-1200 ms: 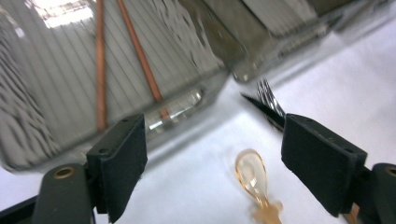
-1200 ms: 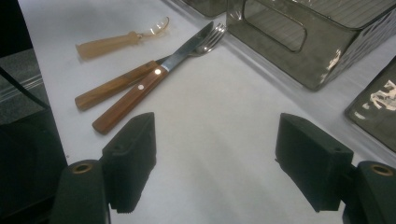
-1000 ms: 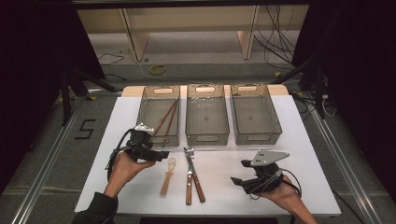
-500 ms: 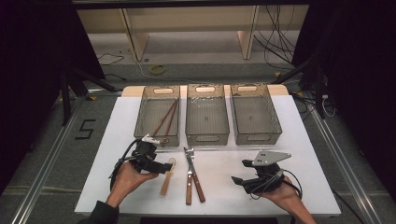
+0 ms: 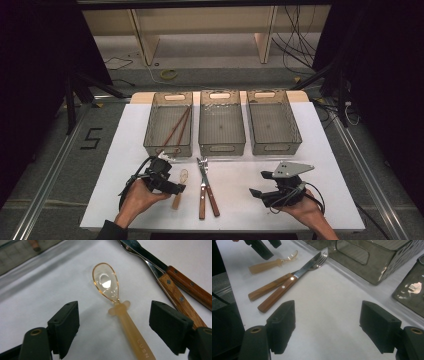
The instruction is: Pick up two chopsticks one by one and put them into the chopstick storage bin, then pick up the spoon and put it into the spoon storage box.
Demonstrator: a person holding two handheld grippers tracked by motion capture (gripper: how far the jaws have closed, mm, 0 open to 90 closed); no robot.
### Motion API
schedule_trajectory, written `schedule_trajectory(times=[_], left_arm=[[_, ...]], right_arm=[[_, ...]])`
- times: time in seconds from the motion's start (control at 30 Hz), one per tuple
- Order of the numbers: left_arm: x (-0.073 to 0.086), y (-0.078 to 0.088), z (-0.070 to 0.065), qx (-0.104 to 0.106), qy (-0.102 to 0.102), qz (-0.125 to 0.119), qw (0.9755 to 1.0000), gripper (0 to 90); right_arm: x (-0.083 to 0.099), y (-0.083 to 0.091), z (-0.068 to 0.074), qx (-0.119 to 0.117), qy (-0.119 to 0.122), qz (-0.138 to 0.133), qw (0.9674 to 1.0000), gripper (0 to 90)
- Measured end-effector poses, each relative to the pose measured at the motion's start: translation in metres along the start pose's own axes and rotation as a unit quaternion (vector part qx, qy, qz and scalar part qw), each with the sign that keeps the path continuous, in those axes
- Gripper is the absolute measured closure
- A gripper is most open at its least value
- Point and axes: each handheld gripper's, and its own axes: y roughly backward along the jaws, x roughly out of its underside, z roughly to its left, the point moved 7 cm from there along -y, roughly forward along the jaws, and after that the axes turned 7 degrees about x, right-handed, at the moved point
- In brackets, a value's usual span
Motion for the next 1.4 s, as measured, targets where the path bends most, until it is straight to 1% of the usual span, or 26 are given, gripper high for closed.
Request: schedule_trajectory(times=[0.17,0.27,0.4,0.5,0.6,0.83,0.93,1.07,1.23,1.33,1.4], left_arm=[[0.001,-0.002,-0.004,-0.005,-0.010,0.015,0.9998,28.3],[0.002,-0.004,-0.006,-0.002,-0.009,0.022,0.9997,30.2],[0.006,-0.006,-0.009,0.004,-0.013,0.036,0.9993,33.4],[0.008,-0.007,-0.011,0.001,-0.016,0.046,0.9988,36.0],[0.011,-0.007,-0.013,0.002,-0.018,0.052,0.9985,38.8],[0.017,-0.010,-0.018,0.004,-0.032,0.070,0.9970,46.5],[0.019,-0.011,-0.018,0.006,-0.033,0.072,0.9968,50.3],[0.020,-0.012,-0.018,-0.002,-0.038,0.072,0.9967,54.0],[0.020,-0.013,-0.020,-0.015,-0.056,0.079,0.9952,56.3],[0.020,-0.013,-0.020,-0.017,-0.059,0.079,0.9950,57.3],[0.021,-0.013,-0.021,-0.023,-0.065,0.079,0.9945,58.3]], right_arm=[[0.002,0.000,-0.002,0.000,-0.004,0.001,1.0000,29.7],[0.003,0.000,-0.003,0.000,-0.006,0.003,1.0000,29.7],[0.004,0.000,-0.004,0.001,-0.007,0.004,1.0000,29.7],[0.004,0.000,-0.004,0.000,-0.006,0.005,1.0000,29.7],[0.004,0.000,-0.003,0.001,-0.005,0.003,1.0000,29.7],[0.004,0.000,-0.002,0.000,-0.003,0.004,1.0000,29.7],[0.003,0.000,-0.001,-0.001,-0.003,0.004,1.0000,29.7],[0.002,-0.002,0.000,-0.002,0.002,0.006,1.0000,29.7],[0.002,-0.001,0.000,-0.002,0.001,0.005,1.0000,29.8],[0.003,-0.001,0.000,-0.002,0.000,0.007,1.0000,29.9],[0.003,0.000,0.001,0.000,0.001,0.007,1.0000,30.0]])
